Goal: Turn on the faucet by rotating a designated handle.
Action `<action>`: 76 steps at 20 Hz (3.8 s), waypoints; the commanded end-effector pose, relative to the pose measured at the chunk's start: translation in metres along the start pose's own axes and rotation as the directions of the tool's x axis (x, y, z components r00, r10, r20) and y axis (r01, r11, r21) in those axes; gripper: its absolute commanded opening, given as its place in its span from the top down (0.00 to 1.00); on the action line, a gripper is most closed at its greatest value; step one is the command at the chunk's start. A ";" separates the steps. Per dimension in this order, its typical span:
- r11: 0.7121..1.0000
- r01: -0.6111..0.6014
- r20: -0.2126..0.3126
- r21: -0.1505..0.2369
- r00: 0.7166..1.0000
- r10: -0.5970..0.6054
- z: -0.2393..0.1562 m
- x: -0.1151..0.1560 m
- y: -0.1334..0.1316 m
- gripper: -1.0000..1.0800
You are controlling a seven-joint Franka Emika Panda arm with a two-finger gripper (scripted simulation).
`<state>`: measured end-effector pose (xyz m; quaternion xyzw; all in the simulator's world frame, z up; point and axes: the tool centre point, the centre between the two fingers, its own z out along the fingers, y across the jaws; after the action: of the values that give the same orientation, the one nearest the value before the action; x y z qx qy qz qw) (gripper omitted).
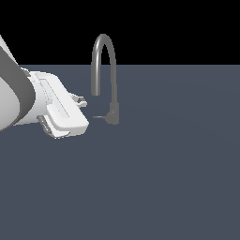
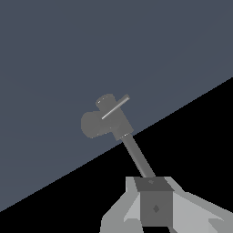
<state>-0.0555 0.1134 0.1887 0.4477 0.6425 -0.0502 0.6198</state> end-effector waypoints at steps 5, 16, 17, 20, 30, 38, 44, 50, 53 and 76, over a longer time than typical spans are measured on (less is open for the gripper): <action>0.989 0.106 0.019 -0.106 0.994 -0.104 0.014 0.021 -0.007 1.00; 0.921 0.283 0.078 -0.269 0.959 -0.272 0.041 0.052 -0.021 1.00; 0.911 0.299 0.085 -0.283 0.954 -0.286 0.044 0.055 -0.023 1.00; 0.881 0.345 0.107 -0.323 0.938 -0.328 0.052 0.063 -0.027 1.00; 0.770 0.475 0.183 -0.426 0.879 -0.440 0.079 0.083 -0.038 1.00; 0.712 0.527 0.221 -0.464 0.847 -0.483 0.092 0.090 -0.042 1.00; 0.699 0.537 0.228 -0.471 0.840 -0.491 0.095 0.092 -0.042 1.00; 0.705 0.533 0.225 -0.468 0.844 -0.488 0.094 0.091 -0.041 1.00; 0.705 0.533 0.225 -0.468 0.844 -0.488 0.094 0.091 -0.041 1.00; 0.706 0.533 0.223 -0.467 0.843 -0.489 0.079 0.029 -0.008 1.00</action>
<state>0.0035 0.0756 0.1205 0.0670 0.7151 -0.0662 0.6927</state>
